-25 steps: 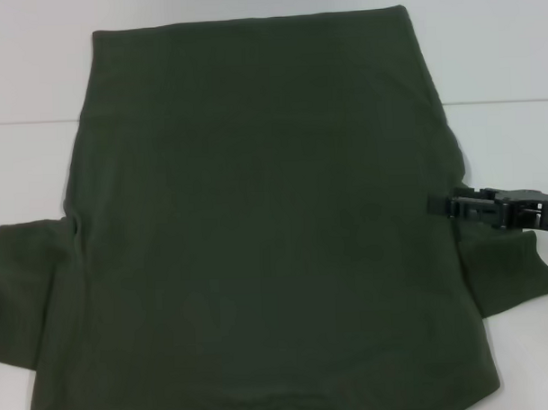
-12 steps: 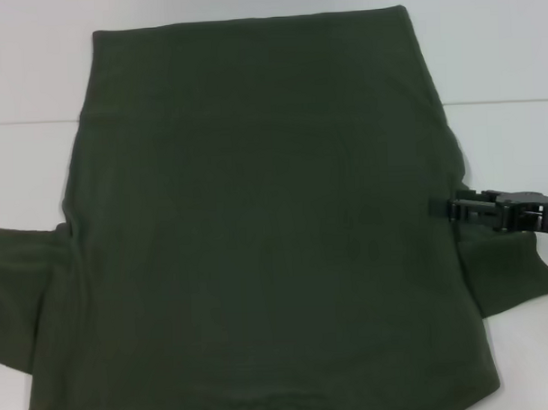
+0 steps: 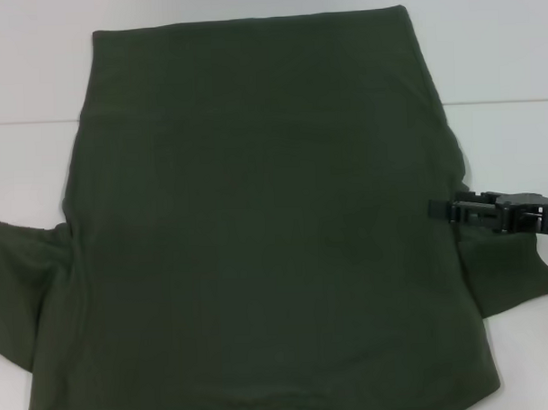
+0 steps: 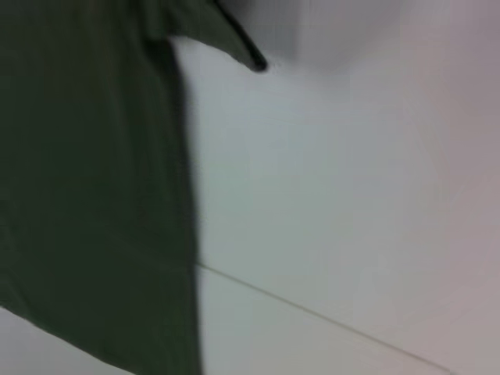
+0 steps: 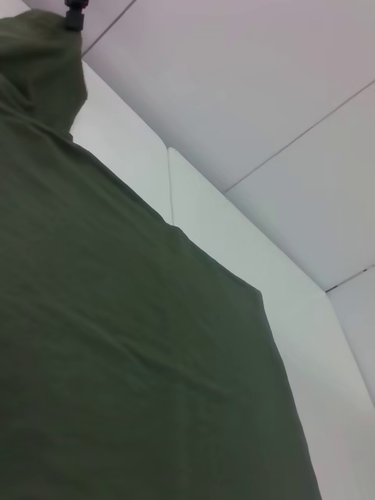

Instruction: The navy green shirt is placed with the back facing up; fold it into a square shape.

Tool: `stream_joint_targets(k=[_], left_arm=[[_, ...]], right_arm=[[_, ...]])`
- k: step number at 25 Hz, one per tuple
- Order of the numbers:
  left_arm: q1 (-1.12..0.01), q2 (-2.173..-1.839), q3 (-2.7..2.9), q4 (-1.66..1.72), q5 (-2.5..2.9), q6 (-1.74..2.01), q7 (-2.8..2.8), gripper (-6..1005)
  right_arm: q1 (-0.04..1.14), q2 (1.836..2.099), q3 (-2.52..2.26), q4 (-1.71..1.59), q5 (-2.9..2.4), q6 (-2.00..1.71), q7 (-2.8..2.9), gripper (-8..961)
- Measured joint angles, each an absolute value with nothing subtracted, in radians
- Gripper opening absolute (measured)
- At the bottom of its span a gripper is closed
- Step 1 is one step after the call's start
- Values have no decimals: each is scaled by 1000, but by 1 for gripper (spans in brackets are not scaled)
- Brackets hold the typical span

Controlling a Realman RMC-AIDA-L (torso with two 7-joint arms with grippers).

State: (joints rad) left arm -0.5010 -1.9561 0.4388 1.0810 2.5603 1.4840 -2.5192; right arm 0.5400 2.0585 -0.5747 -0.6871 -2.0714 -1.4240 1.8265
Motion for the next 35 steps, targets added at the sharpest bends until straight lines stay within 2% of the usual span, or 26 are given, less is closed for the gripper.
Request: stream_joint_targets(k=[12,25,31,35], left_arm=[[-593,-1972,439,1158,2534,1696,-2600,12],[-678,-2029,512,982,2514,1567,-2629,21],[-708,-2004,519,819,2435,1526,-2527,25],[-684,-1996,503,811,2317,1631,-2360,159]], right_arm=[[540,2058,-571,-687,-2072,-1427,1830,835],[540,2057,-571,-687,-2073,-1419,1833,835],[540,2056,-571,-687,-2072,-1419,1834,836],[542,2052,-572,-687,-2071,-1424,1861,836]])
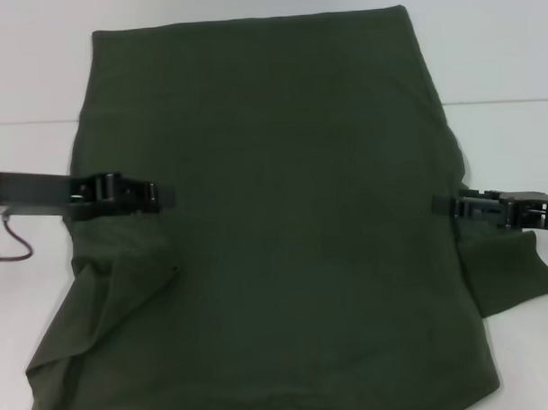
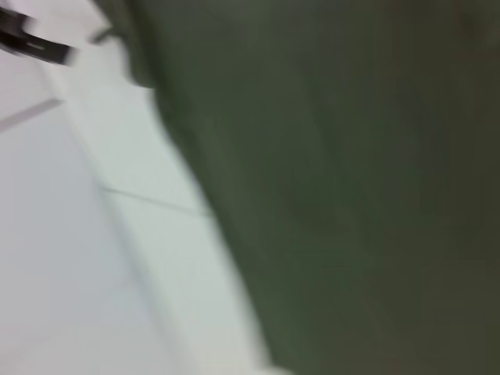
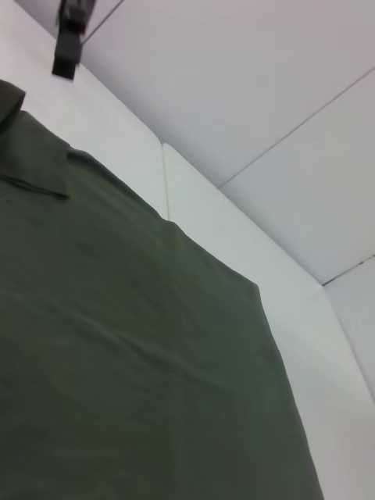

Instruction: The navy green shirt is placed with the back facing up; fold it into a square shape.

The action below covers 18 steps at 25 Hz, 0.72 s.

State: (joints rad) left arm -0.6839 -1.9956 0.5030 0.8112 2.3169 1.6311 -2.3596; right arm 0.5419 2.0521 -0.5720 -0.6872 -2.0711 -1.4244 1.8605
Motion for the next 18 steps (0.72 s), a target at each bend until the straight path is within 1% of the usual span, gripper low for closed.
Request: stream_joint_targets(k=[3,4,7,9,12,15,18], left_arm=[[-632,-1992,491,822,2206,1712,-2141,267],[-613,-1996,491,823,2186,1720,-2084,303],[-551,-2022,489,841,2157,1660,-1925,414],[-531,-2026,488,844,2159,1597,-1924,474],[-517,-2021,494,829,2174,1523,-2041,564],[-503,-2023,489,817,2176,1489,-2129,654],[-495,-2028,499,798,2183,1472,-2196,784]], right_arm=[[544,2045,-577,-690,-2072,-1440,1887,836],[545,2042,-577,-693,-2072,-1449,1890,836],[546,2036,-573,-696,-2070,-1472,1895,836],[545,2031,-573,-697,-2071,-1477,1917,836],[542,2022,-577,-694,-2072,-1481,1942,836],[541,2019,-578,-690,-2073,-1483,1944,836],[540,2019,-579,-690,-2076,-1484,1944,836]])
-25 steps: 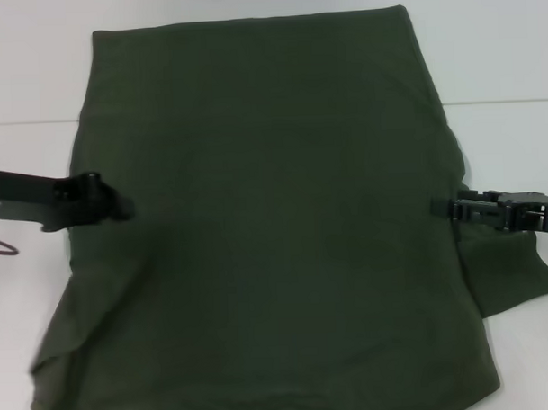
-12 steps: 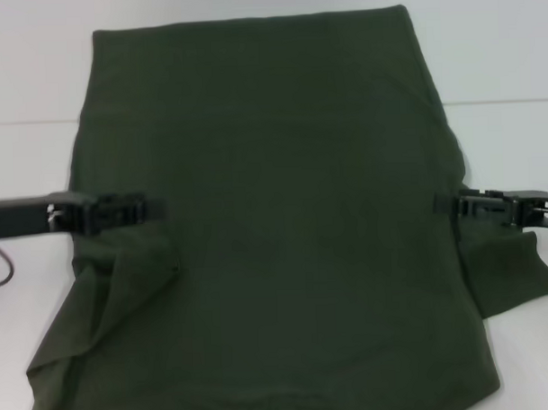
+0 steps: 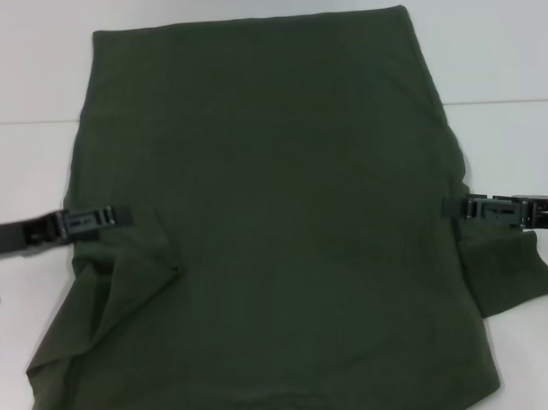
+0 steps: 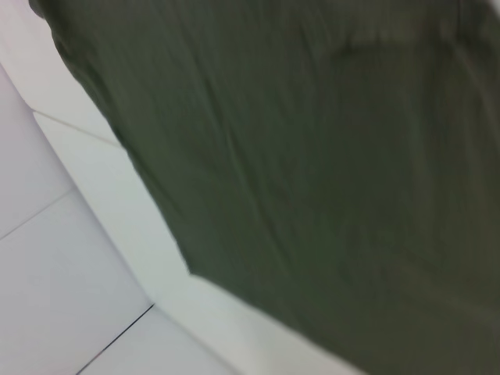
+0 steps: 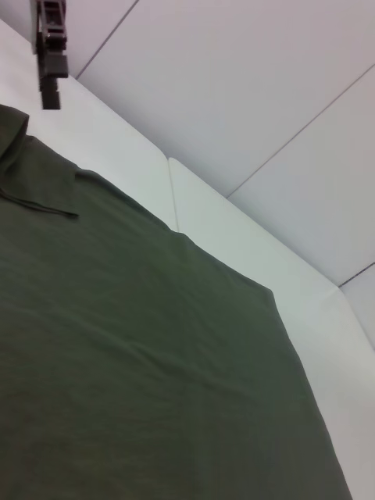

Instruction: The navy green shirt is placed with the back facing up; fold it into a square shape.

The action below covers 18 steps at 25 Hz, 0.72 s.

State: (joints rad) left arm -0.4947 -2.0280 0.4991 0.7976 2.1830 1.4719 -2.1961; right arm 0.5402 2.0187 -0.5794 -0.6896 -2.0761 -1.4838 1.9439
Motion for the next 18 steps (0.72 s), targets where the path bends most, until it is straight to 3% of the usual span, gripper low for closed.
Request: stream_joint_targets(k=[2,10,14,18], left_arm=[[-495,-2029,506,773,2188,1467,-2214,870],[-507,-2039,610,708,2187,1491,-2211,907],[-502,-2031,554,726,2159,1652,-2172,906],[-482,-2025,467,764,2153,1700,-2167,905]], right_arm=[[540,2019,-580,-689,-2079,-1485,1944,836],[531,1991,-580,-693,-2089,-1510,1978,836],[524,1960,-580,-699,-2106,-1544,2035,836],[528,1913,-580,-708,-2182,-1557,2138,836]])
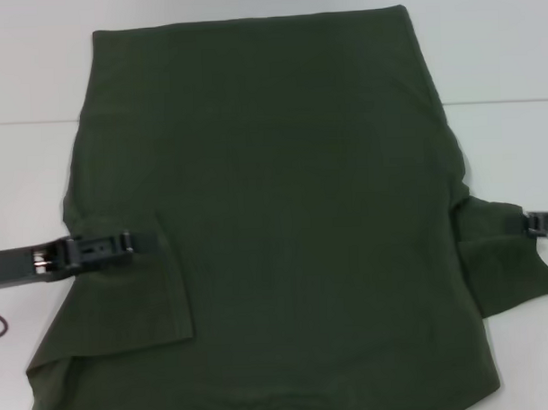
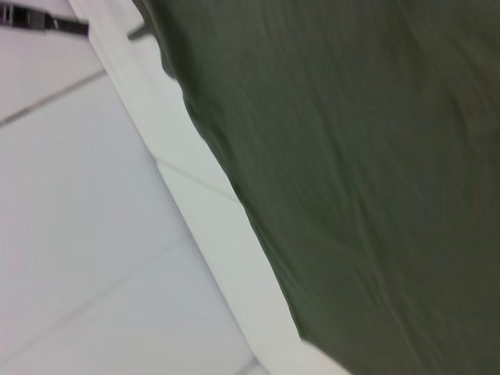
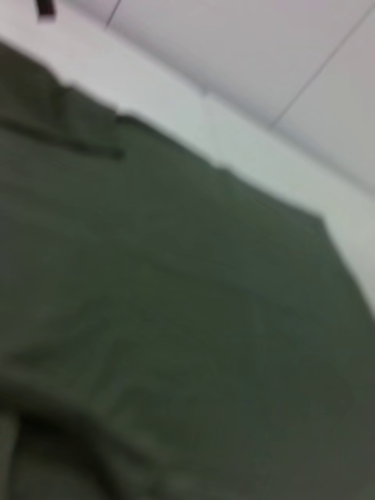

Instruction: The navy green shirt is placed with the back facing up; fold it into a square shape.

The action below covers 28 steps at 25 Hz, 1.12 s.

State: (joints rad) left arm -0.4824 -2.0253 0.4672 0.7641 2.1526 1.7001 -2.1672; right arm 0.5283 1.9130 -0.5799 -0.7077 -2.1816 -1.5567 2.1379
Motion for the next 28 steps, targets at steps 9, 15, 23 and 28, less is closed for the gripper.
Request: stream_joint_targets(k=[9,15,23,28], left_arm=[[-482,-2030,411,775,2150,1691,-2123,904],[-480,-2035,410,774,2141,1689,-2118,904],[-473,-2037,398,771,2127,1689,-2119,903],[-475,-2037,397,771,2126,1689,-2119,903]], right_arm=[[590,1890,-576,-863,-2461,-1556,2389,835],[617,1912,-585,-854,-2502,-1461,2380,835],[633,1946,-676,-831,-2509,-1361,2362,835],[649,1953,-707,-794,-2530,-1323,2371,836]])
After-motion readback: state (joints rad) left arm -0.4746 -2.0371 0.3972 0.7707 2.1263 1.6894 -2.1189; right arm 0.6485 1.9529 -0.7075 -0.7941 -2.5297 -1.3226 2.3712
